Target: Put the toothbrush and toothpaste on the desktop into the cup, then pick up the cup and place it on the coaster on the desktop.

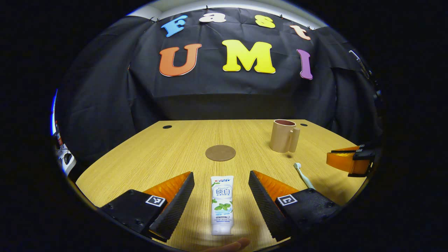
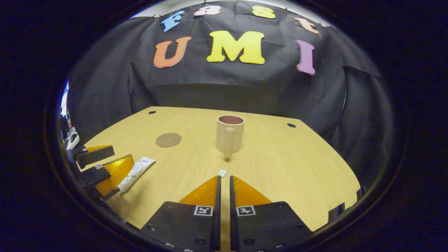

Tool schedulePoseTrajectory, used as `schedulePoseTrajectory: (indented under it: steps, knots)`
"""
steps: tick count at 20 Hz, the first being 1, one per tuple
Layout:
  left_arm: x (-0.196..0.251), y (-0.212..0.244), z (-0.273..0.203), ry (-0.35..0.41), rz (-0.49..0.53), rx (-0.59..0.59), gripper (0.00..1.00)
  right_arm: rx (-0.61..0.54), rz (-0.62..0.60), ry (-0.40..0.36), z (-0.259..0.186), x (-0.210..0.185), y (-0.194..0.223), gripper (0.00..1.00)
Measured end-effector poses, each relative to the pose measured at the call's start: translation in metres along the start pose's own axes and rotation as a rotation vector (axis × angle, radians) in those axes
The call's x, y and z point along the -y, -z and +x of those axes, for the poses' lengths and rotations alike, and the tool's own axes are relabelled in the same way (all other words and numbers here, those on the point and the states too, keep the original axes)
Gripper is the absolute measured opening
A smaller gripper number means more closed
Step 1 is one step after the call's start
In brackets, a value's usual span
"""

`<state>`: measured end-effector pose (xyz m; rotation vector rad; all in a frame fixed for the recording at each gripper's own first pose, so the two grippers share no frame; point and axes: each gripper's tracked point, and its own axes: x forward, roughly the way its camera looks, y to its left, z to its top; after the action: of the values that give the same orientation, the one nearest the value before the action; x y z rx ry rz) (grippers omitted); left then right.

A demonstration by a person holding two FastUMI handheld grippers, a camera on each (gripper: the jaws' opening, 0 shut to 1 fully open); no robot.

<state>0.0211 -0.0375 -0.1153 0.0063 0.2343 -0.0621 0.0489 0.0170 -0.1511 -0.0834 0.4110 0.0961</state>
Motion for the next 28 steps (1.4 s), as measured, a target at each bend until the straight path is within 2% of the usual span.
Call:
schedulePoseTrajectory:
  steps: [4, 9, 11, 12, 15, 16, 19, 20, 22, 23, 28]
  knots:
    - [0.002, 0.004, 0.004, 0.015, 0.0, -0.001, 0.99, 0.107, -0.056, 0.028, -0.013, -0.005, -0.026, 0.09]
    - [-0.007, -0.002, -0.004, -0.019, -0.012, 0.027, 1.0, 0.16, -0.07, -0.002, -0.029, -0.024, -0.037, 0.07]
    - [-0.011, -0.005, -0.014, -0.023, -0.004, 0.04, 1.0, 0.19, -0.068, -0.042, -0.04, -0.035, -0.044, 0.07]
    - [-0.012, -0.005, -0.015, -0.028, -0.001, 0.041, 1.0, 0.214, -0.074, -0.05, -0.047, -0.037, -0.046, 0.6]
    - [-0.014, -0.006, -0.021, -0.03, -0.001, 0.047, 0.99, 0.243, -0.1, -0.043, -0.056, -0.04, -0.047, 0.61]
    - [-0.015, -0.006, -0.022, -0.03, 0.0, 0.05, 0.99, 0.241, -0.105, -0.048, -0.057, -0.044, -0.046, 0.53]
    - [-0.017, -0.01, -0.026, -0.028, -0.004, 0.069, 0.99, 0.235, -0.087, -0.042, -0.058, -0.042, -0.045, 0.53]
    - [-0.017, -0.011, -0.026, -0.026, -0.005, 0.071, 0.99, 0.228, -0.078, -0.036, -0.056, -0.04, -0.044, 0.64]
    - [-0.016, -0.011, -0.024, -0.018, -0.005, 0.068, 1.0, 0.206, -0.058, -0.034, -0.051, -0.038, -0.041, 0.76]
    - [-0.017, -0.012, -0.023, -0.017, -0.005, 0.07, 0.99, 0.189, -0.056, -0.031, -0.046, -0.035, -0.036, 0.78]
    - [-0.03, -0.035, -0.019, -0.05, 0.008, 0.128, 1.0, 0.072, 0.024, -0.004, -0.019, -0.017, -0.01, 0.76]
